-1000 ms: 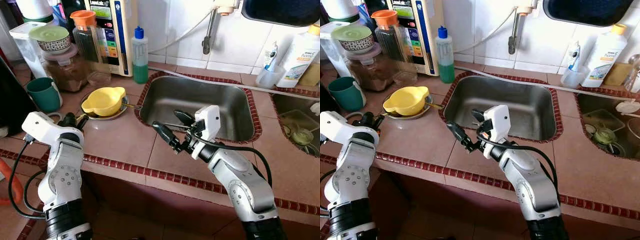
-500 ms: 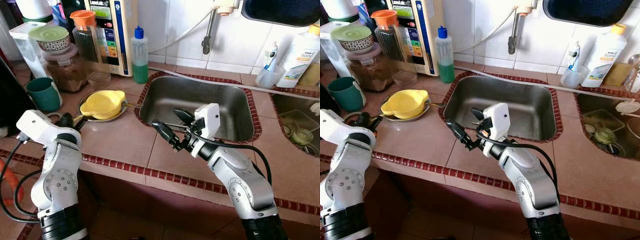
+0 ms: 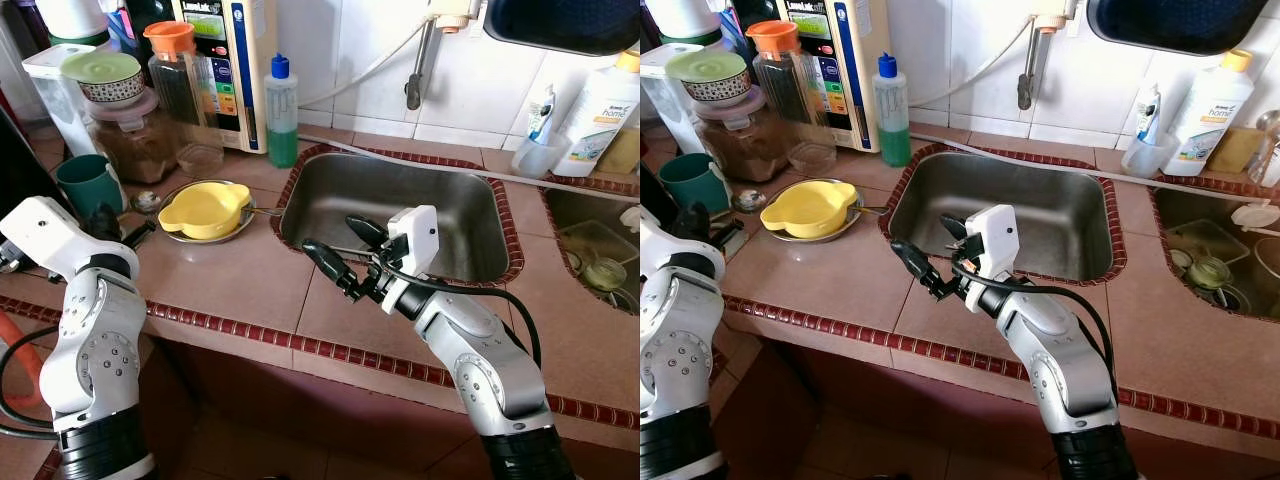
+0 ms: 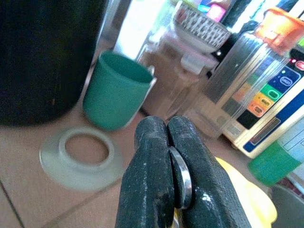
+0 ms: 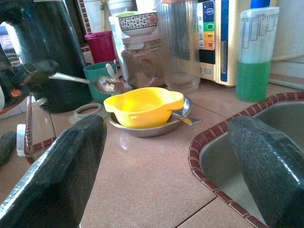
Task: Kitchen organization
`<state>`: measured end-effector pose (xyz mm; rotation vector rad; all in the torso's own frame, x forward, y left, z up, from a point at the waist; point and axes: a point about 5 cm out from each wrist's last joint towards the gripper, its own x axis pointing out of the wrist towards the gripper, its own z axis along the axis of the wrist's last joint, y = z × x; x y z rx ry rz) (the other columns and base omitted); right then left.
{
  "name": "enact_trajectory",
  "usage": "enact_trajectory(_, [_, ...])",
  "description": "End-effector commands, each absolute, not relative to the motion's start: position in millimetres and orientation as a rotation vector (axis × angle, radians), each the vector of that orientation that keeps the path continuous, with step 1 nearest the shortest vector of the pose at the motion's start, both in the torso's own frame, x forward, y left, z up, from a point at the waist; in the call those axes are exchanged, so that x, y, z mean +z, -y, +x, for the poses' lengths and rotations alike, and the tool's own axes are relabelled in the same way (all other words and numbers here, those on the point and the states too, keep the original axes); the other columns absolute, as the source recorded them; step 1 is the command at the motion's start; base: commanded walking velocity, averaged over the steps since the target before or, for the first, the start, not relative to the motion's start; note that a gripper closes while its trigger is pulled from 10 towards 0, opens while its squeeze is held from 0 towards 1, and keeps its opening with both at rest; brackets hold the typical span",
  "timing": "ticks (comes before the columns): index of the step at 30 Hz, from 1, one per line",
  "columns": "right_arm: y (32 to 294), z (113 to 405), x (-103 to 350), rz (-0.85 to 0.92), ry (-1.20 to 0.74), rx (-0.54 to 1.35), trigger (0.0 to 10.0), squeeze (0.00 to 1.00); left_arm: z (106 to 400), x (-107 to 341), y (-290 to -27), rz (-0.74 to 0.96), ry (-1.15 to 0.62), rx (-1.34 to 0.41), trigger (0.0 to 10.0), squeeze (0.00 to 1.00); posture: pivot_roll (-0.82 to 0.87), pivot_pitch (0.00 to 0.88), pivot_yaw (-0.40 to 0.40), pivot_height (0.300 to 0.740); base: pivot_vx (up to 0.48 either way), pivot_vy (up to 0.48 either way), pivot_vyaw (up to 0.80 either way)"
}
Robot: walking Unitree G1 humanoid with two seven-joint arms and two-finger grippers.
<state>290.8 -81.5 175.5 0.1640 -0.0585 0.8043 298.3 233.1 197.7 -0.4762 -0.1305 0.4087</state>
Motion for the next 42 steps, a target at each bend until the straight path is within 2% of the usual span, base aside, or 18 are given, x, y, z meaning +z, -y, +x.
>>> enact_trajectory(1, [84.0, 293.7, 180.6, 0.162, 0.081, 0.791, 10.0, 0.00, 301.2, 205.6, -232.5, -0.439, 0.169, 0.387, 0.0, 0.00, 0.04, 0.033, 0.013, 0.740, 0.000, 0.000, 0.00])
enact_trajectory(8, [84.2, 294.8, 181.2, 0.162, 0.084, 0.790, 10.0, 0.00, 305.8, 218.6, -229.4, -0.365, 0.235, 0.329, 0.0, 0.00, 0.04, 0.031, 0.012, 0.740, 0.000, 0.000, 0.00])
enact_trajectory(18, [83.4, 296.0, 181.7, 0.163, 0.088, 0.787, 10.0, 0.00, 310.1, 247.3, -216.6, -0.134, 0.396, 0.205, 0.0, 0.00, 0.04, 0.027, 0.012, 0.740, 0.000, 0.000, 0.00])
enact_trajectory(22, [83.3, 297.1, 182.4, 0.163, 0.092, 0.784, 10.0, 0.00, 313.9, 255.4, -207.9, -0.115, 0.427, 0.161, 0.2, 0.00, 0.04, 0.024, 0.014, 0.740, 0.000, 0.000, 0.00])
enact_trajectory(25, [83.9, 298.1, 182.5, 0.164, 0.095, 0.775, 10.0, 0.00, 319.5, 262.1, -195.6, -0.166, 0.452, 0.085, 2.5, 0.00, 0.04, 0.021, 0.018, 0.740, 0.000, 0.000, 0.00])
enact_trajectory(26, [84.1, 298.3, 182.4, 0.164, 0.096, 0.773, 10.0, 0.00, 320.6, 263.1, -193.2, -0.182, 0.454, 0.070, 3.0, 0.00, 0.04, 0.021, 0.018, 0.740, 0.000, 0.000, 0.00])
enact_trajectory(27, [84.5, 298.7, 182.5, 0.166, 0.096, 0.769, 10.0, 0.00, 322.3, 264.4, -189.2, -0.195, 0.458, 0.051, 3.0, 0.00, 0.03, 0.022, 0.019, 0.740, 0.000, 0.000, 0.00])
enact_trajectory(28, [85.2, 299.1, 182.6, 0.170, 0.098, 0.760, 10.0, 0.00, 325.3, 265.9, -179.6, -0.230, 0.460, 0.005, 3.8, 0.00, 0.03, 0.020, 0.023, 0.740, 0.000, 0.000, 0.00])
enact_trajectory(37, [88.6, 301.5, 183.9, 0.183, 0.105, 0.727, 10.0, 0.00, 334.4, 267.3, -152.7, -0.411, 0.433, -0.100, 4.2, 0.00, 0.02, 0.024, 0.032, 0.740, 0.000, 0.000, 0.00])
enact_trajectory(38, [89.9, 302.4, 184.1, 0.184, 0.106, 0.717, 10.0, 0.00, 336.3, 267.2, -147.7, -0.441, 0.423, -0.116, 4.8, 0.00, 0.02, 0.027, 0.034, 0.740, 0.000, 0.000, 0.00])
enact_trajectory(39, [92.2, 303.4, 184.5, 0.186, 0.109, 0.701, 10.0, 0.00, 339.1, 266.3, -137.8, -0.493, 0.400, -0.153, 4.9, 0.00, 0.02, 0.031, 0.036, 0.740, 0.000, 0.000, 0.00])
enact_trajectory(40, [93.0, 303.7, 184.4, 0.185, 0.109, 0.695, 10.0, 0.00, 339.8, 265.5, -134.2, -0.505, 0.391, -0.167, 5.6, 0.00, 0.02, 0.032, 0.037, 0.740, 0.000, 0.000, 0.00])
enact_trajectory(42, [93.4, 303.9, 184.3, 0.185, 0.109, 0.692, 10.0, 0.00, 340.1, 264.9, -131.6, -0.515, 0.386, -0.181, 5.6, 0.00, 0.02, 0.032, 0.037, 0.740, 0.000, 0.000, 0.00])
